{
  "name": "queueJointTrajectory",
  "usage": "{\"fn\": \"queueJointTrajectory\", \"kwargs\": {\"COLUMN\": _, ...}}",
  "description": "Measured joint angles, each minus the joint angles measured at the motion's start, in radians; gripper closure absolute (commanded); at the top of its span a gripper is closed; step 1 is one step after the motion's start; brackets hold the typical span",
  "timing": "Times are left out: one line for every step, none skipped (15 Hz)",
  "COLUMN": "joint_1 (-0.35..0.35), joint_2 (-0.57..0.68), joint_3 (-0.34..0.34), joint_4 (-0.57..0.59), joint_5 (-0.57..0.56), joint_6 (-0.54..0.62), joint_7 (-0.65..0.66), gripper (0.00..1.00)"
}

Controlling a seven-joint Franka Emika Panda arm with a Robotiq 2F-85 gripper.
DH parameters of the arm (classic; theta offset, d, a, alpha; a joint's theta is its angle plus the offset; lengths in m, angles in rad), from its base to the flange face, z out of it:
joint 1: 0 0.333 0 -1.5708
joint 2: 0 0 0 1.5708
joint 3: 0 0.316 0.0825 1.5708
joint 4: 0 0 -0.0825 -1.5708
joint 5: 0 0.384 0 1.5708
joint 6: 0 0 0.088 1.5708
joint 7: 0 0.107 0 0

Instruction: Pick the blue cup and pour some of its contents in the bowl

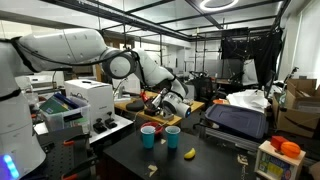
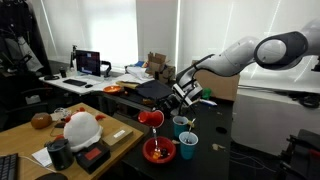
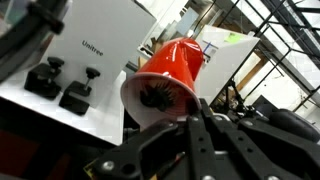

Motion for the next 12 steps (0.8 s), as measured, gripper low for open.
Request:
{"fn": "queueJointTrajectory", "kwargs": {"joint_1": 0.005, "joint_2": -0.006, "joint_3": -0.001, "joint_4": -0.004, "joint_5": 0.0, "joint_6": 0.049, "joint_7": -0.031, "gripper": 0.99}}
{"fn": "queueJointTrajectory", "kwargs": {"joint_1": 0.011, "joint_2": -0.014, "joint_3": -0.002, "joint_4": -0.01, "joint_5": 0.0, "joint_6": 0.103, "joint_7": -0.067, "gripper": 0.99}}
{"fn": "queueJointTrajectory", "kwargs": {"joint_1": 0.018, "joint_2": -0.023, "joint_3": -0.002, "joint_4": -0.019, "joint_5": 0.0, "joint_6": 0.158, "joint_7": -0.104, "gripper": 0.99}}
{"fn": "queueJointTrajectory", "kwargs": {"joint_1": 0.024, "joint_2": -0.033, "joint_3": -0.002, "joint_4": -0.029, "joint_5": 0.001, "joint_6": 0.21, "joint_7": -0.142, "gripper": 0.99}}
{"fn": "queueJointTrajectory", "kwargs": {"joint_1": 0.031, "joint_2": -0.045, "joint_3": -0.001, "joint_4": -0.044, "joint_5": 0.003, "joint_6": 0.265, "joint_7": -0.183, "gripper": 0.99}}
{"fn": "queueJointTrajectory", "kwargs": {"joint_1": 0.037, "joint_2": -0.058, "joint_3": 0.0, "joint_4": -0.063, "joint_5": 0.007, "joint_6": 0.32, "joint_7": -0.227, "gripper": 0.99}}
{"fn": "queueJointTrajectory", "kwargs": {"joint_1": 0.043, "joint_2": -0.073, "joint_3": 0.001, "joint_4": -0.084, "joint_5": 0.013, "joint_6": 0.374, "joint_7": -0.274, "gripper": 0.99}}
{"fn": "queueJointTrajectory", "kwargs": {"joint_1": 0.049, "joint_2": -0.089, "joint_3": 0.001, "joint_4": -0.109, "joint_5": 0.02, "joint_6": 0.427, "joint_7": -0.321, "gripper": 0.99}}
{"fn": "queueJointTrajectory", "kwargs": {"joint_1": 0.055, "joint_2": -0.108, "joint_3": 0.002, "joint_4": -0.138, "joint_5": 0.028, "joint_6": 0.483, "joint_7": -0.371, "gripper": 0.99}}
{"fn": "queueJointTrajectory", "kwargs": {"joint_1": 0.06, "joint_2": -0.128, "joint_3": 0.002, "joint_4": -0.169, "joint_5": 0.038, "joint_6": 0.538, "joint_7": -0.423, "gripper": 0.99}}
{"fn": "queueJointTrajectory", "kwargs": {"joint_1": 0.065, "joint_2": -0.148, "joint_3": 0.003, "joint_4": -0.201, "joint_5": 0.054, "joint_6": 0.593, "joint_7": -0.476, "gripper": 0.99}}
{"fn": "queueJointTrajectory", "kwargs": {"joint_1": 0.071, "joint_2": -0.168, "joint_3": 0.005, "joint_4": -0.232, "joint_5": 0.078, "joint_6": 0.65, "joint_7": -0.531, "gripper": 0.99}}
